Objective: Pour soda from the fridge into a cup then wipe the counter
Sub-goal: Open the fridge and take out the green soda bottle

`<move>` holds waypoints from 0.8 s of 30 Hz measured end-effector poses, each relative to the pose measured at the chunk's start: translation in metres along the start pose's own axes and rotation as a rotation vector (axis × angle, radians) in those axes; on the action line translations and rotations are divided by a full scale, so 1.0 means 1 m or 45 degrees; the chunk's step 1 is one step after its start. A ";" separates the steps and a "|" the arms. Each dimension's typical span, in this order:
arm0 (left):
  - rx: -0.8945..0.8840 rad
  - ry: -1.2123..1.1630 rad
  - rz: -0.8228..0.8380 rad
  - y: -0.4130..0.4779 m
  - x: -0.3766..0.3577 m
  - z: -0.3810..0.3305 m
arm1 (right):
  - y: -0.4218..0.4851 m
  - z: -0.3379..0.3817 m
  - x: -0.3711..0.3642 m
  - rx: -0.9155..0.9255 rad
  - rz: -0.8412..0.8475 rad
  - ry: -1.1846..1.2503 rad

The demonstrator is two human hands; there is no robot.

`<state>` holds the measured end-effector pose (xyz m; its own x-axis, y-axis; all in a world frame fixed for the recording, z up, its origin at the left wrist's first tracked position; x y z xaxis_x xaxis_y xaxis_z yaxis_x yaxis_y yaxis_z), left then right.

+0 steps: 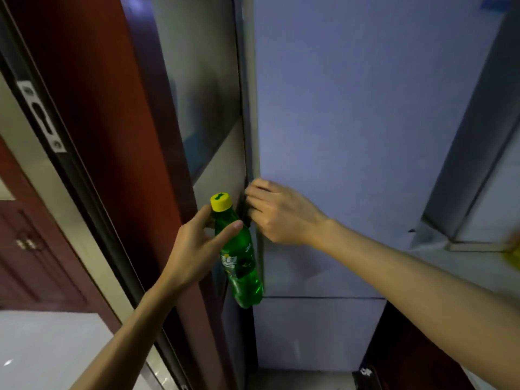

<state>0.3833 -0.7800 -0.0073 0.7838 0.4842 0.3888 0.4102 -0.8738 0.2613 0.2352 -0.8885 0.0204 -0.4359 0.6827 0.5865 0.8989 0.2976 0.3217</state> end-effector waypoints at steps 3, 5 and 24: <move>0.052 0.077 -0.136 0.001 -0.009 0.003 | -0.010 -0.009 -0.031 0.025 0.182 0.049; 0.097 0.133 -0.181 0.002 -0.018 0.004 | -0.018 -0.017 -0.045 0.024 0.286 0.042; 0.248 0.100 0.125 0.117 -0.150 0.048 | -0.116 -0.111 -0.162 -0.350 0.330 -0.098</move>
<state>0.3360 -0.9576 -0.0771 0.7888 0.3919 0.4735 0.4221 -0.9054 0.0461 0.1968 -1.1078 -0.0292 -0.1819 0.7632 0.6200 0.9286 -0.0740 0.3635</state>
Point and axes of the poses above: each hand's wrist, its own y-axis towards the middle knuckle, its own x-axis out of the back of the hand, z = x × y, the point moved 2 cm from there along y, towards the middle knuckle, and after that the axes turned 13 degrees about x, right-handed, at the moved point
